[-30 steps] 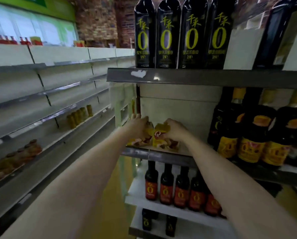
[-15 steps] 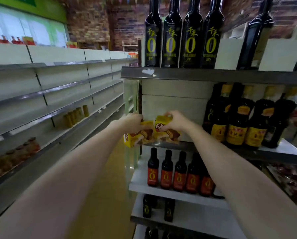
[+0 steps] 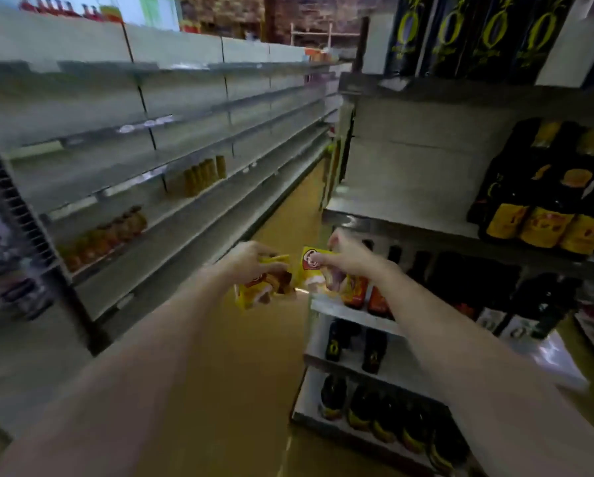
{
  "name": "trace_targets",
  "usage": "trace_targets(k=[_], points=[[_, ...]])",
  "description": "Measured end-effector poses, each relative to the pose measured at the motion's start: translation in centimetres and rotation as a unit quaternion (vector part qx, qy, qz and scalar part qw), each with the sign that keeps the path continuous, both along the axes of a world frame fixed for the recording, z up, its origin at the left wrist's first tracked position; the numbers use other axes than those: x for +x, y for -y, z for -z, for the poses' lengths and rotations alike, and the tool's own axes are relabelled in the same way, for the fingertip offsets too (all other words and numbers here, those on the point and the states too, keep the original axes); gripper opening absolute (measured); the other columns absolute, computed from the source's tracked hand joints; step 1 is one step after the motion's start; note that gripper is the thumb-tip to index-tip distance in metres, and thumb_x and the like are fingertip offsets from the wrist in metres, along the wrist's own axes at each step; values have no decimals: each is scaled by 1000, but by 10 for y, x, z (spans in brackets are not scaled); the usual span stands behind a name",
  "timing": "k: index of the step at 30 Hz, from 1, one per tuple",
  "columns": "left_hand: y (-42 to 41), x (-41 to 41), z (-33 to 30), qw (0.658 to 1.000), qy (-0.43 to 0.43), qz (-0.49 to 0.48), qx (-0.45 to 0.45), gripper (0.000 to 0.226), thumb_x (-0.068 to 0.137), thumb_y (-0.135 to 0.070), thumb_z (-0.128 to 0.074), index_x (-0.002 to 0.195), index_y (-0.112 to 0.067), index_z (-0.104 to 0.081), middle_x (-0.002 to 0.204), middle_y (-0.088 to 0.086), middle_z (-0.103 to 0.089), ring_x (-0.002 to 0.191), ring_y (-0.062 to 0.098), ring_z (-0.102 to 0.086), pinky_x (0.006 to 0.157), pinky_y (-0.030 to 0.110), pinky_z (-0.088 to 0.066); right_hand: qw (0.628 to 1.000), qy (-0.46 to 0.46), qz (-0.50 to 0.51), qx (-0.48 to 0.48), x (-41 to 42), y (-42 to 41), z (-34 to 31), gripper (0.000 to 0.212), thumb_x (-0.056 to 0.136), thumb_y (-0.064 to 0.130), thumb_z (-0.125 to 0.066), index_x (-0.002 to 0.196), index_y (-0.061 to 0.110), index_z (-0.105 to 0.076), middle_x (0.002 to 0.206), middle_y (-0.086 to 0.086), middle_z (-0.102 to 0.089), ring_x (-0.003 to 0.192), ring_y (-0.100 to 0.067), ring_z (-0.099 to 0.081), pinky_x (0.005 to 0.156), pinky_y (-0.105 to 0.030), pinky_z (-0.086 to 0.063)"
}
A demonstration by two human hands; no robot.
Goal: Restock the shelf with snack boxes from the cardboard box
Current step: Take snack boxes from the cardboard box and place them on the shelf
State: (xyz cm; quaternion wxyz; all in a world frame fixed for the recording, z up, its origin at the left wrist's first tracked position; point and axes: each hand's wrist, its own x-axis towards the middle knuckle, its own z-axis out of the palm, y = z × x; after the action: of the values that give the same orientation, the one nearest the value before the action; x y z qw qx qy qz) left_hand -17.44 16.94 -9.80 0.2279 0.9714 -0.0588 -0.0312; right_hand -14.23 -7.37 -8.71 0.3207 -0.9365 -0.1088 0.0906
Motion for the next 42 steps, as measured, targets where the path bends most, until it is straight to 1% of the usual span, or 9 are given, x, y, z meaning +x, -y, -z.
trace_targets(k=[5, 9, 13, 20, 23, 26, 32, 38, 42], points=[[-43, -39, 29, 996, -15, -77, -41, 35, 74, -68, -70, 99, -44, -75, 94, -5, -71, 85, 12, -66, 77, 33, -58, 1000, -18, -20, 12, -19, -37, 30, 53, 81, 57, -72, 111, 15, -57, 110, 0, -57, 97, -17, -55, 73, -30, -42], [-70, -63, 52, 992, -67, -98, -43, 43, 81, -63, -67, 109, -32, -74, 101, -7, -70, 88, 13, -65, 72, 29, -55, 988, -92, 15, 121, -29, -63, 62, 57, 80, 47, -79, 120, 12, -59, 114, -6, -61, 97, -19, -63, 62, -27, -49], [-88, -72, 72, 987, -96, -118, -47, 53, 86, -60, -63, 128, -28, -63, 120, -5, -62, 106, 17, -62, 85, 31, -53, 965, -182, 23, 185, -29, -87, 83, 43, 82, 38, -80, 112, 19, -57, 98, -2, -64, 81, -14, -68, 61, -34, -59], [-119, -58, 102, 968, -153, -165, -109, 53, 87, -48, -70, 134, -27, -56, 120, -7, -48, 115, 20, -56, 98, 34, -49, 945, -221, 33, 237, 11, -116, 134, 52, 65, 18, -85, 108, 9, -58, 109, -20, -67, 96, -34, -68, 84, -53, -55], [-131, -32, 117, 961, -123, -206, -136, 48, 83, -49, -74, 124, -27, -63, 118, -4, -55, 101, 18, -61, 89, 36, -55, 944, -205, 33, 257, 38, -130, 147, 52, 58, 25, -88, 103, 13, -64, 100, -12, -69, 90, -24, -65, 78, -37, -53], [-139, -2, 124, 939, -95, -273, -186, 45, 80, -47, -76, 116, -21, -68, 111, -3, -63, 94, 15, -65, 83, 34, -57, 940, -177, 47, 287, 73, -141, 154, 32, 77, 6, -80, 106, 7, -67, 89, -5, -66, 81, -14, -60, 62, -17, -47], [-159, 69, 121, 938, -67, -288, -184, 29, 84, -49, -72, 95, -23, -74, 94, -1, -72, 90, 17, -68, 80, 45, -59, 923, -147, 55, 351, 142, -165, 162, 19, 83, 16, -78, 101, 10, -73, 83, 6, -68, 77, -7, -61, 58, -4, -42], [-181, 112, 114, 922, -48, -324, -208, 53, 66, -63, -80, 102, -24, -76, 104, -5, -72, 93, 9, -67, 78, 28, -57, 879, -182, 87, 431, 189, -196, 168, 14, 87, 21, -74, 92, 9, -73, 86, -6, -69, 82, -19, -61, 71, -24, -49], [-203, 140, 100, 924, -69, -310, -215, 34, 72, -45, -83, 97, -22, -78, 92, -7, -73, 90, 8, -67, 72, 22, -51, 866, -188, 88, 454, 219, -222, 164, 16, 82, 23, -79, 83, 10, -69, 81, -6, -69, 78, -19, -64, 70, -29, -51]])
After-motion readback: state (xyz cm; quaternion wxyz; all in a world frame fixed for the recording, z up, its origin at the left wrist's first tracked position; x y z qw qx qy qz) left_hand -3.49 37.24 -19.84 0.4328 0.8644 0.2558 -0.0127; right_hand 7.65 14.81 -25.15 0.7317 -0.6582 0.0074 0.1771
